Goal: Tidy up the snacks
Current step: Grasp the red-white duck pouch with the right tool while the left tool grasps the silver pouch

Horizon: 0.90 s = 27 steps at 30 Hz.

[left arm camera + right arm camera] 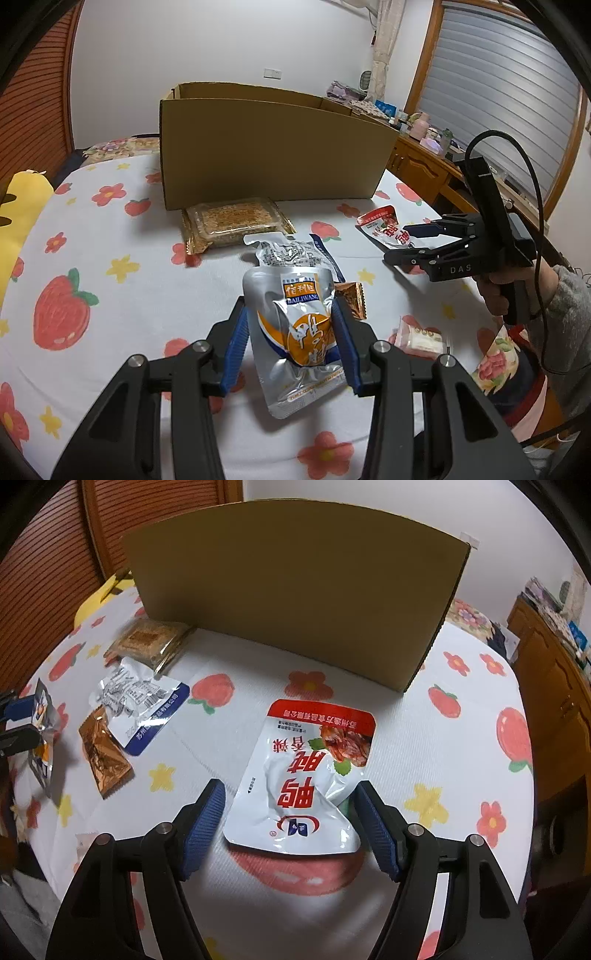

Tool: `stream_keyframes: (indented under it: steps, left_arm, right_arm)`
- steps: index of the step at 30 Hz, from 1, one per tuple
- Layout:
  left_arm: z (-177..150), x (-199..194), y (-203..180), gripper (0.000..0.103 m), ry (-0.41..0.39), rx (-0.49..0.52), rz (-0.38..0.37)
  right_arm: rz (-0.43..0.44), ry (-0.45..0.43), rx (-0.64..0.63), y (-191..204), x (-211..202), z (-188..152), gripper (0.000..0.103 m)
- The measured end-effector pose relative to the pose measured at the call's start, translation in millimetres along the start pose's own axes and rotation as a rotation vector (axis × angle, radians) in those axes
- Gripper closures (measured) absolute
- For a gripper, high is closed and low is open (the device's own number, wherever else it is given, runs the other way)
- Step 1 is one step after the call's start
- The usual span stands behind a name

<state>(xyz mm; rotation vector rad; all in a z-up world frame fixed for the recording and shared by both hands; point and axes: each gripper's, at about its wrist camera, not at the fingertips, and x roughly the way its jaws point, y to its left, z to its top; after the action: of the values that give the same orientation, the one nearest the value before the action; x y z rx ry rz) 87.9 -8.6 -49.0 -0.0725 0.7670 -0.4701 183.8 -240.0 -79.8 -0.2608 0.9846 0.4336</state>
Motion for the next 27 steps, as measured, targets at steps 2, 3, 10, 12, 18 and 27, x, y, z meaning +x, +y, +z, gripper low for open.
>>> stream_keyframes:
  steps: [2,3,10,12,18,27]
  left_arm:
    - [0.1,-0.2,0.1,0.060,-0.001,-0.001,0.000]
    - [0.2,-0.1,0.1,0.060,0.000,-0.001,0.000]
    - [0.2,-1.6,1.3,0.060,-0.005,-0.007,0.004]
    - [0.1,-2.2,1.3,0.060,-0.005,-0.007,0.005]
    - [-0.3,-3.4,2.4,0.060,-0.007,-0.010,0.006]
    - [0.8,-2.9,4.3,0.060,-0.007,-0.013,0.009]
  right_arm:
    - [-0.002,-0.007,0.008,1.1,0.9,-0.5,0.029]
    - [-0.002,-0.010,0.011,0.7,0.8,-1.0,0.029]
    - [-0.007,-0.023,0.020,-0.2,0.3,-2.3,0.029]
    - [-0.009,-0.023,0.023,-0.7,1.0,-1.0,0.029]
    - [-0.001,-0.030,0.024,1.8,-0.6,0.1,0.043]
    - [0.019,-0.078,0.048,5.3,-10.4,-7.8,0.045]
